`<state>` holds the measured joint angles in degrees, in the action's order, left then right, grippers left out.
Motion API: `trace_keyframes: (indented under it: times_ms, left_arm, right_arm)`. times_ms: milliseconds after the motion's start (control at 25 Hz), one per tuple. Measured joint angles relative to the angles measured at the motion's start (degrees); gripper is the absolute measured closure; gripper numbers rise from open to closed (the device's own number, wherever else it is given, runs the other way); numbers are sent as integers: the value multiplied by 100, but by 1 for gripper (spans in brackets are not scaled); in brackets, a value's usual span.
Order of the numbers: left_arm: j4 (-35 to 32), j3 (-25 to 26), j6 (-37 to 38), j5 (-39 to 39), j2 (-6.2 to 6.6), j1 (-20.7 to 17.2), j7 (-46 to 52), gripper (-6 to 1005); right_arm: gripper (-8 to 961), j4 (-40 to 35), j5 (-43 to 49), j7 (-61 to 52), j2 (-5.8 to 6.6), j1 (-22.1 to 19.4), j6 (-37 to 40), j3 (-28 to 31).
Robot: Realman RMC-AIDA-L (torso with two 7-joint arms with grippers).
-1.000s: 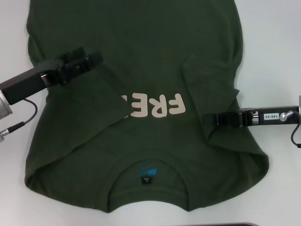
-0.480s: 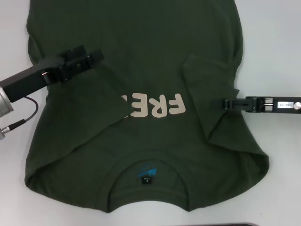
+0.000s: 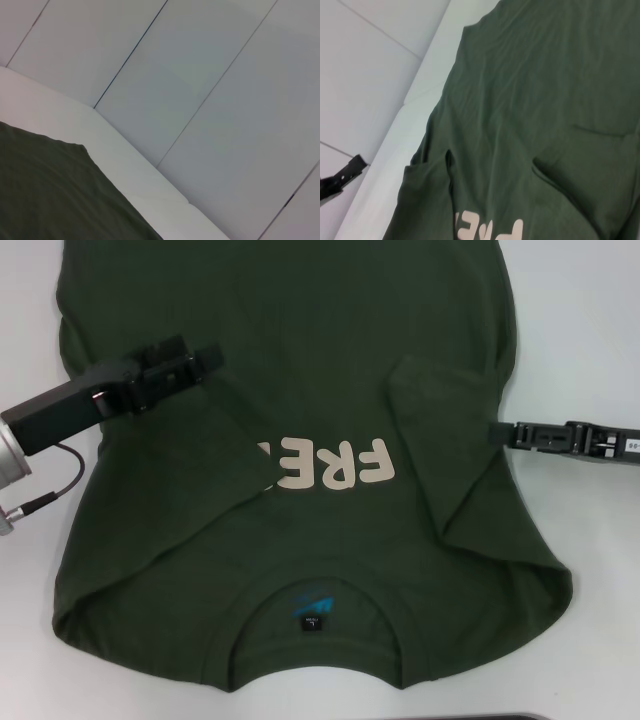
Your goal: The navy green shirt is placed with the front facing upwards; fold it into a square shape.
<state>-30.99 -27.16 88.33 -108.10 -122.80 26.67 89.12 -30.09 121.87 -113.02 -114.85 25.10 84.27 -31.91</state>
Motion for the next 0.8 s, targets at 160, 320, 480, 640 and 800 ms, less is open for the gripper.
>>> trace_keyframes:
  times_ms: [160,320,480,640,800]
  left_arm:
    - [3,0,4,0,2,0,0,111]
    - [6,0,3,0,2,-2,0,111]
    - [6,0,8,0,2,-4,0,112]
    - [6,0,15,0,2,-4,0,112]
    - [6,-66,7,-9,2,-4,0,112]
  right_arm:
    - [249,-2,3,-101,45,-5,-7,26]
    - [249,18,4,-126,50,-12,-59,14]
    - [250,40,10,-130,37,-6,-149,-16]
    - [249,49,13,-132,-1,16,-210,-18]
    - [251,52,13,-132,-45,46,-282,-19]
